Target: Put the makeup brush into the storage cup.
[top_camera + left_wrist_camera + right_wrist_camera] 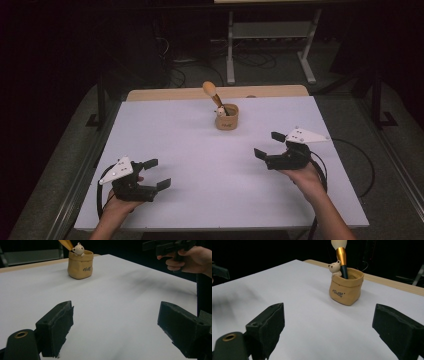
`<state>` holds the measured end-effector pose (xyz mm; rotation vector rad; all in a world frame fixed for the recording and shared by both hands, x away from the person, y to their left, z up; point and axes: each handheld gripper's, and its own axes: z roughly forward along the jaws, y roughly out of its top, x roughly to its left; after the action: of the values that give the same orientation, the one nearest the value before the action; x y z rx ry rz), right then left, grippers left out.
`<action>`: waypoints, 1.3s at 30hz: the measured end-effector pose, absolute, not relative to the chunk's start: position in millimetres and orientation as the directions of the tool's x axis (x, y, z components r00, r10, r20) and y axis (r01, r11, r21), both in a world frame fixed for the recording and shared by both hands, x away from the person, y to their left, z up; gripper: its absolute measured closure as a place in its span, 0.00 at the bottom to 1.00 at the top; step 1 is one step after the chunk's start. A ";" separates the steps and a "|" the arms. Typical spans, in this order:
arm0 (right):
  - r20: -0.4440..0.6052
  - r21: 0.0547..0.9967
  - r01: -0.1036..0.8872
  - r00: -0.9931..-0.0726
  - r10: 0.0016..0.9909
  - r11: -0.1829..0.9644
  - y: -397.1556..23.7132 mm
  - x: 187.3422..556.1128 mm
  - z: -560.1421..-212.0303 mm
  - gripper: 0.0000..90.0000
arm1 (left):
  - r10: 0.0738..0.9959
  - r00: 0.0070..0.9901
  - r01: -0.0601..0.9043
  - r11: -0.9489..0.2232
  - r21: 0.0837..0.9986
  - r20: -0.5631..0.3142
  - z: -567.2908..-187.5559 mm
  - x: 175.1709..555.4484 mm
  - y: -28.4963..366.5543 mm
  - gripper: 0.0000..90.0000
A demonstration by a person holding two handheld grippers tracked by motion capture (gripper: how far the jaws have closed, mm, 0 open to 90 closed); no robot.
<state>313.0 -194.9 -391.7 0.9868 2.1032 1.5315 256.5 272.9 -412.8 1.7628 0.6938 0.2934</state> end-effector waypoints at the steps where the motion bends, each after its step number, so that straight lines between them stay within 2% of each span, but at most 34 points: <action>1: 0.114 0.928 0.330 -0.693 0.712 0.173 -195.5 311.6 -392.0 0.11 | 0.590 0.793 0.302 -0.163 0.939 -0.153 -412.9 256.5 272.8 0.14; 39: 0.122 0.938 0.322 -0.654 0.747 0.128 -231.4 250.7 -413.0 0.11 | 0.588 0.795 0.296 -0.162 0.941 -0.148 -412.2 255.8 271.9 0.14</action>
<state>250.7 -231.4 -413.0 1.0321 2.0353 1.5371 255.8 271.9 -412.2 1.7598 0.6878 0.2966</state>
